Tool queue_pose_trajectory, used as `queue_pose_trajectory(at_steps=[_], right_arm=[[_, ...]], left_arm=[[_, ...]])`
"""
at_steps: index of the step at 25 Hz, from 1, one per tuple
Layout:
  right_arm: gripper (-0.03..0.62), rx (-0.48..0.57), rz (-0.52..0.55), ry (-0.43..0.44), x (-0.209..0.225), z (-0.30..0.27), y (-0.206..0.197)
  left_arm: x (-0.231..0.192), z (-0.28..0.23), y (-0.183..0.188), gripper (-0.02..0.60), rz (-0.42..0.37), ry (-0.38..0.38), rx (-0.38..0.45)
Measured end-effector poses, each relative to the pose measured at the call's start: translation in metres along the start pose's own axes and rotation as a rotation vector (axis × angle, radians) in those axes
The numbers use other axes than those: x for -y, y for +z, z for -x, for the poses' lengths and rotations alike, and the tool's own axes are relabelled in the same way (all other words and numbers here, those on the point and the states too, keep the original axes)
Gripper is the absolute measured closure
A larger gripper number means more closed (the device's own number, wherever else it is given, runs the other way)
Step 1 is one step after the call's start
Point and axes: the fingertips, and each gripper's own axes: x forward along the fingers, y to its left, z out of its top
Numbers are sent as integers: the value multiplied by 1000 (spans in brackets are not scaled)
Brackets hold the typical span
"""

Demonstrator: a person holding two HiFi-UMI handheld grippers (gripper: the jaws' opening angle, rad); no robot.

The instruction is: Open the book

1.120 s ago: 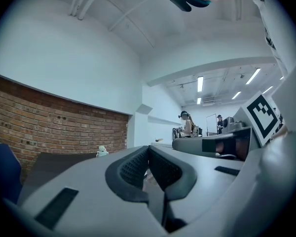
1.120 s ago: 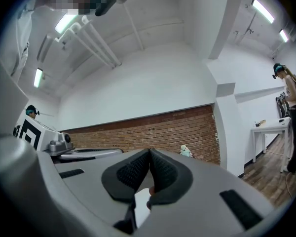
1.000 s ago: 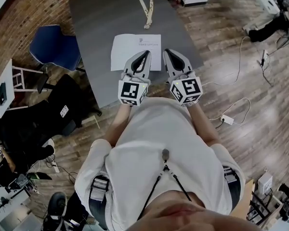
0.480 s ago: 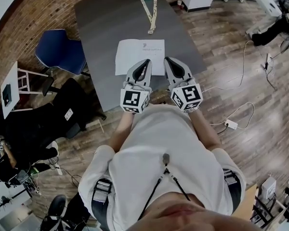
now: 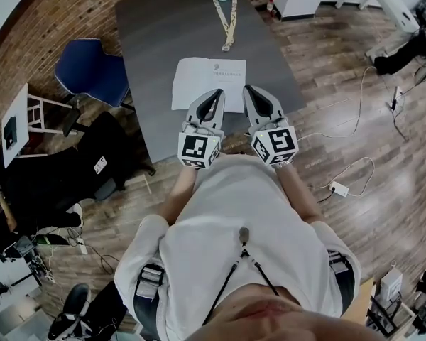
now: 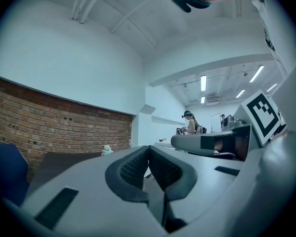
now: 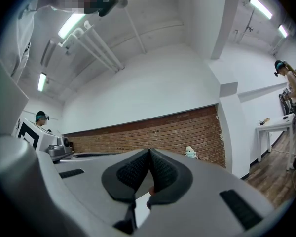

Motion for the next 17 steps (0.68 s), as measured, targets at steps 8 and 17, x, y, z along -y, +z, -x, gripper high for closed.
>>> queue_pose_trajectory(at_steps=[8,17], right_arm=[[557,6,-25,-8,0,-1,-5],[557,0,8,-6,7,-4,-6]], left_arm=[[0,6,-6,558,14,17,-4],[-2,1,-12,558,19,28,-11]])
